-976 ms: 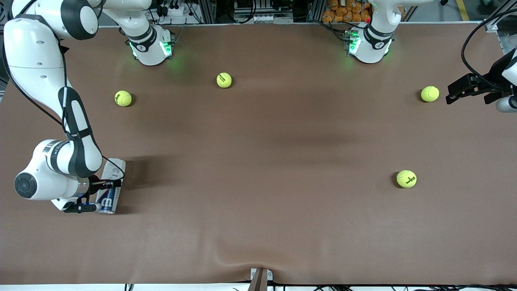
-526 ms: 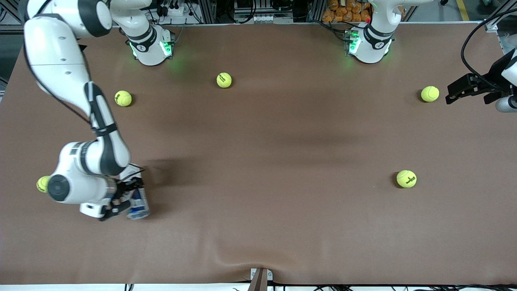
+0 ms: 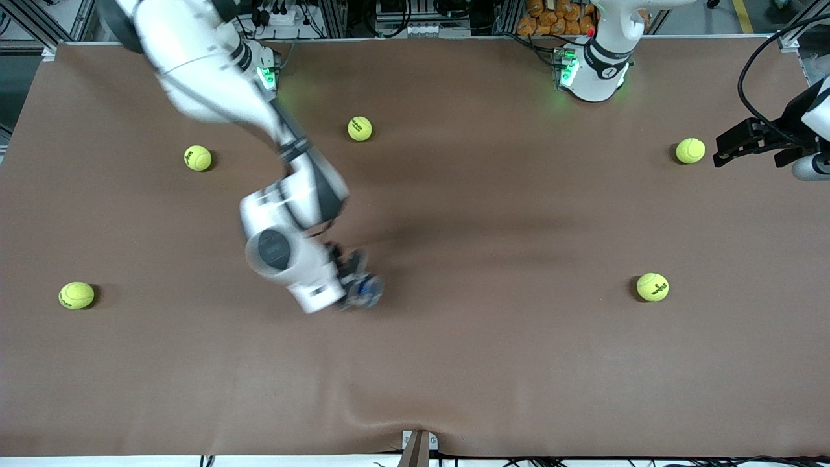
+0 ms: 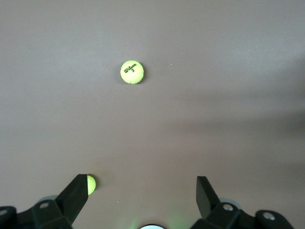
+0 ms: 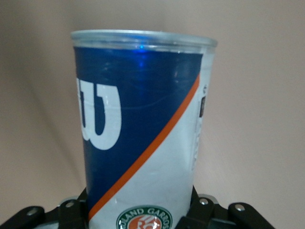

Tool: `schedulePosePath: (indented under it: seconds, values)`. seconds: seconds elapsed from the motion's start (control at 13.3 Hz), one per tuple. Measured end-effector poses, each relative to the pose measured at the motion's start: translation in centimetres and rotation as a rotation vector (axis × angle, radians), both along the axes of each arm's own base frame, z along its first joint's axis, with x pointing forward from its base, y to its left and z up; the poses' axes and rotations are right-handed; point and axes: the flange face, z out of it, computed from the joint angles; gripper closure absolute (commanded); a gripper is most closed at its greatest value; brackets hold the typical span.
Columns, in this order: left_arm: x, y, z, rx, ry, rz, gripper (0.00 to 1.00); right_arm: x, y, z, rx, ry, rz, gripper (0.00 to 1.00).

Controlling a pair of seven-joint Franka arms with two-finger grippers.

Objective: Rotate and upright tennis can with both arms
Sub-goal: 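Grasp the can with the right gripper and carry it toward table center, then lower the can onto the table and open the right gripper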

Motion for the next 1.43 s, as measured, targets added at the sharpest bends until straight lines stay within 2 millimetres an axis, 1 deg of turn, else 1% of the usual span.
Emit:
schedulePosePath:
  seconds: [0.08, 0.15, 0.23, 0.3, 0.38, 0.45, 0.53, 0.68, 0.75, 0.83, 0.9, 1.05, 1.13, 1.2, 1.35, 1.43]
  values:
    - [0.0, 0.0, 0.0, 0.000, 0.000, 0.001, 0.00, -2.3, 4.0, 0.3, -0.018, -0.045, 0.091, 0.29]
    - [0.0, 0.1, 0.0, 0.000, 0.000, 0.002, 0.00, -4.5, 7.3, 0.4, -0.036, -0.086, 0.170, 0.29]
    - [0.0, 0.1, 0.0, 0.000, 0.000, 0.002, 0.00, -6.2, 9.3, 0.2, -0.055, -0.109, 0.227, 0.28]
    - [0.0, 0.2, 0.0, 0.000, 0.000, 0.003, 0.00, -7.2, 10.3, -0.2, -0.076, -0.120, 0.266, 0.25]
    - [0.0, 0.2, 0.0, 0.000, 0.000, 0.003, 0.00, -7.7, 10.7, -0.8, -0.095, -0.128, 0.293, 0.25]
    - [0.0, 0.2, 0.0, 0.000, 0.001, 0.003, 0.00, -7.8, 10.8, -1.6, -0.110, -0.134, 0.309, 0.18]
    - [0.0, 0.2, 0.0, 0.000, 0.001, 0.003, 0.00, -7.7, 10.5, -2.7, -0.124, -0.137, 0.319, 0.01]
    - [0.0, 0.1, 0.0, 0.000, 0.000, 0.002, 0.00, -7.3, 10.1, -4.9, -0.133, -0.146, 0.324, 0.00]
    - [0.0, 0.0, 0.0, 0.000, 0.000, 0.000, 0.00, -7.2, 10.0, -5.4, -0.133, -0.151, 0.325, 0.00]
    - [0.0, -0.2, 0.0, 0.000, 0.000, -0.003, 0.00, -7.1, 9.9, -5.5, -0.131, -0.155, 0.325, 0.00]
    - [0.0, -0.4, 0.0, 0.000, 0.000, -0.007, 0.00, -7.0, 10.1, -5.1, -0.126, -0.161, 0.324, 0.00]
    - [0.0, -0.7, 0.0, 0.000, 0.001, -0.013, 0.00, -6.6, 10.5, -3.2, -0.114, -0.180, 0.321, 0.00]
    - [0.0, -0.7, 0.0, 0.000, 0.000, -0.013, 0.00, -6.6, 10.5, -1.7, -0.118, -0.179, 0.317, 0.00]
    - [0.0, -0.7, 0.0, 0.000, 0.000, -0.013, 0.00, -6.6, 10.4, 0.5, -0.123, -0.172, 0.303, 0.00]
    - [-0.1, -0.6, 0.0, 0.000, 0.008, -0.011, 0.00, -7.0, 9.9, 6.1, -0.123, -0.146, 0.241, 0.00]
    - [-0.2, -0.5, 0.0, 0.000, 0.012, -0.010, 0.00, -7.1, 9.3, 8.8, -0.117, -0.136, 0.197, 0.00]
